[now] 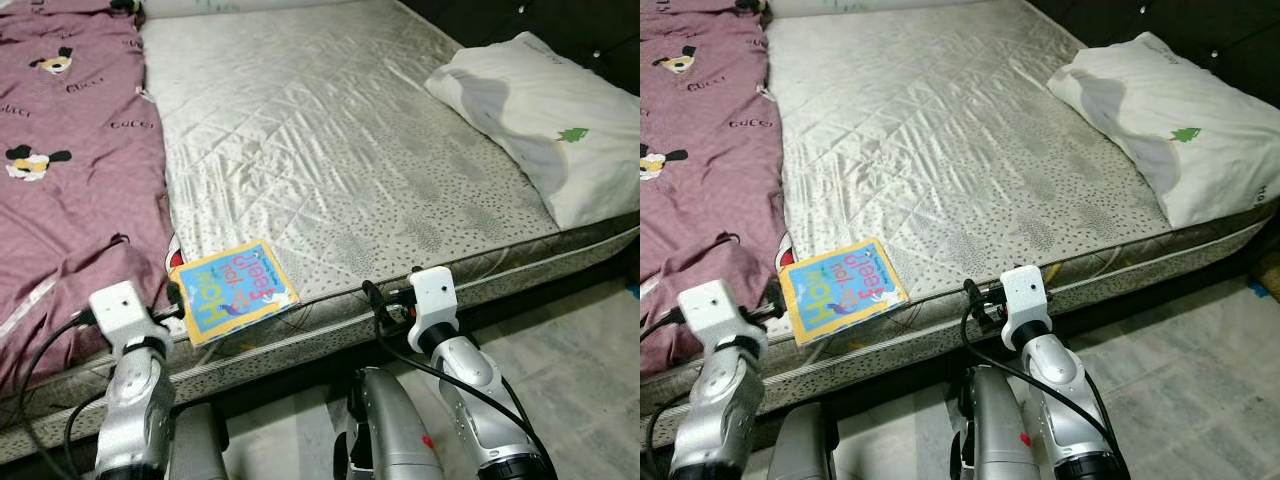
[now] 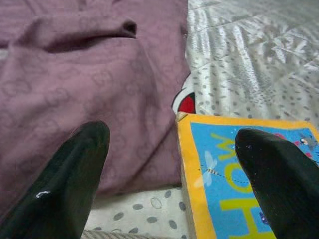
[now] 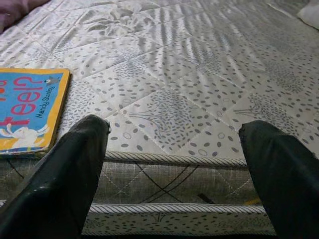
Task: Clean up the room
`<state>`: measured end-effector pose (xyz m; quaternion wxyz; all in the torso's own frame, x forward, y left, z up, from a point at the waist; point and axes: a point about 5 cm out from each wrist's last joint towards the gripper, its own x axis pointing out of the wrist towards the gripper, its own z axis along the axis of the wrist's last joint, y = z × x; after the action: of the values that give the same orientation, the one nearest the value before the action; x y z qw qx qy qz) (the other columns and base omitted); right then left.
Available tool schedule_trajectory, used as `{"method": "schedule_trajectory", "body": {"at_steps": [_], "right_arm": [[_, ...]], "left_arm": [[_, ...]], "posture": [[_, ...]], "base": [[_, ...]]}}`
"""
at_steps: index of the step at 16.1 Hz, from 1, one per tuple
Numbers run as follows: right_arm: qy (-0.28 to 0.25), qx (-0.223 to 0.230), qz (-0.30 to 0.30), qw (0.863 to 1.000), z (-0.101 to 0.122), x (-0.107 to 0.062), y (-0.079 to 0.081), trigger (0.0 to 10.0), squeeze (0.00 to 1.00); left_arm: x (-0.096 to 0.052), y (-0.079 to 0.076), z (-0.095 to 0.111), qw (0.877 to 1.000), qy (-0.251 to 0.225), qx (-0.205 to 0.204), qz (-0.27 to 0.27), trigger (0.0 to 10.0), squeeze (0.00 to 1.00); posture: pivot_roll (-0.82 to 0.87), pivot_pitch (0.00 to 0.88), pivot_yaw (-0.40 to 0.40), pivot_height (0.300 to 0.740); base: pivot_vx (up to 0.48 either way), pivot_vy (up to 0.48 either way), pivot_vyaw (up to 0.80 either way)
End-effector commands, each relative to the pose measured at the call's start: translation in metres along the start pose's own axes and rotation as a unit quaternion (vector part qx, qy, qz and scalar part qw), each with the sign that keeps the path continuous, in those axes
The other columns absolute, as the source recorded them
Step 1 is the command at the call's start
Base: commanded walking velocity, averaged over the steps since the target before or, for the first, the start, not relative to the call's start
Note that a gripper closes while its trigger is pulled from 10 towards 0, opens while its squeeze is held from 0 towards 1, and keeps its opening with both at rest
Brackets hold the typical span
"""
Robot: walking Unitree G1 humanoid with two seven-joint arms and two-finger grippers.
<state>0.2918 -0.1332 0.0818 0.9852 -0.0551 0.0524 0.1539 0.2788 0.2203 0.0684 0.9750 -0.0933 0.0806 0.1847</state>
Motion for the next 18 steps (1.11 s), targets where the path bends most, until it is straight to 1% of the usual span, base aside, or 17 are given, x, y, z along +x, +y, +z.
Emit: {"method": "schedule_trajectory", "body": {"at_steps": [1, 2, 3, 4, 5, 6, 7, 8, 12, 13, 14, 15, 16, 17, 18], "right_arm": [[0.001, -0.004, -0.003, 1.0, 0.0, -0.001, -0.002, 10.0, 0.0], [0.001, -0.01, -0.006, 1.0, 0.001, -0.003, -0.005, 10.0, 0.0], [0.0, -0.011, -0.008, 1.0, 0.001, -0.005, -0.009, 10.0, 0.0], [-0.001, -0.013, -0.009, 1.0, 0.001, -0.009, -0.012, 10.0, 0.0], [0.001, -0.015, -0.01, 1.0, 0.001, -0.009, -0.012, 10.0, 0.0], [0.002, -0.017, -0.011, 1.0, 0.001, -0.011, -0.013, 10.0, 0.0], [0.0, -0.016, -0.012, 1.0, 0.002, -0.012, -0.015, 10.0, 0.0], [0.003, -0.018, -0.014, 1.0, 0.001, -0.013, -0.017, 10.0, 0.0], [0.005, -0.028, -0.019, 0.999, 0.003, -0.016, -0.023, 10.0, 0.0], [0.004, -0.032, -0.022, 0.999, 0.004, -0.016, -0.025, 10.0, 0.0], [0.004, -0.034, -0.024, 0.999, 0.004, -0.017, -0.026, 10.0, 0.0], [0.004, -0.035, -0.025, 0.999, 0.004, -0.018, -0.027, 10.0, 0.0], [0.004, -0.036, -0.026, 0.999, 0.004, -0.018, -0.027, 10.0, 0.0], [0.001, -0.039, -0.029, 0.999, 0.006, -0.018, -0.028, 10.0, 0.0], [-0.002, -0.041, -0.03, 0.999, 0.009, -0.018, -0.029, 10.0, 0.0]], "left_arm": [[0.001, 0.002, -0.001, 1.0, 0.007, 0.003, 0.001, 10.0, 0.0], [0.005, 0.002, -0.004, 1.0, 0.023, -0.002, 0.005, 10.0, 0.0], [0.01, 0.002, -0.01, 0.999, 0.044, -0.014, 0.007, 10.0, 0.0], [0.013, 0.0, -0.018, 0.997, 0.074, -0.028, 0.004, 10.0, 0.0], [0.013, -0.001, -0.02, 0.996, 0.082, -0.033, 0.006, 10.0, 0.0], [0.014, -0.001, -0.022, 0.995, 0.091, -0.038, 0.009, 10.0, 0.0], [0.014, -0.002, -0.023, 0.995, 0.089, -0.032, 0.005, 10.0, 0.0], [0.015, -0.004, -0.024, 0.995, 0.093, -0.037, 0.004, 10.0, 0.0], [0.027, -0.003, -0.019, 0.995, 0.09, -0.052, 0.001, 10.0, 0.0], [0.031, -0.003, -0.015, 0.995, 0.087, -0.054, -0.006, 10.0, 0.0], [0.035, -0.005, -0.015, 0.994, 0.095, -0.055, -0.015, 10.0, 0.0], [0.037, -0.007, -0.016, 0.993, 0.103, -0.054, -0.024, 10.0, 0.0], [0.038, -0.01, -0.015, 0.993, 0.101, -0.057, -0.027, 10.0, 0.0], [0.04, -0.014, -0.018, 0.991, 0.115, -0.056, -0.048, 10.0, 0.0], [0.038, -0.022, -0.028, 0.984, 0.15, -0.056, -0.08, 10.0, 0.0]], "posture": [[-0.03, 0.124, -0.026, 0.531], [-0.05, 0.129, -0.026, 0.531], [-0.05, 0.132, -0.026, 0.521], [-0.07, 0.14, -0.026, 0.501], [-0.07, 0.14, -0.026, 0.496], [-0.08, 0.144, -0.028, 0.481], [-0.09, 0.146, -0.032, 0.466], [-0.09, 0.146, -0.032, 0.466], [-0.1, 0.143, -0.039, 0.466], [-0.11, 0.141, -0.044, 0.466], [-0.11, 0.14, -0.044, 0.466], [-0.11, 0.137, -0.044, 0.466], [-0.11, 0.137, -0.044, 0.466], [-0.12, 0.134, -0.044, 0.466], [-0.13, 0.129, -0.045, 0.466]], "base": [[0.0, 0.0, 0.0], [0.0, 0.0, 0.0], [0.0, 0.0, 0.0], [0.0, 0.0, 0.0], [0.0, 0.0, 0.0], [0.0, 0.0, 0.0], [0.0, 0.0, 0.0], [0.0, 0.0, 0.0], [0.0, 0.0, 0.0], [0.0, 0.0, 0.0], [0.0, 0.0, 0.0], [0.0, 0.0, 0.0], [0.0, 0.0, 0.0], [0.0, 0.0, 0.0], [0.0, 0.0, 0.0]]}}
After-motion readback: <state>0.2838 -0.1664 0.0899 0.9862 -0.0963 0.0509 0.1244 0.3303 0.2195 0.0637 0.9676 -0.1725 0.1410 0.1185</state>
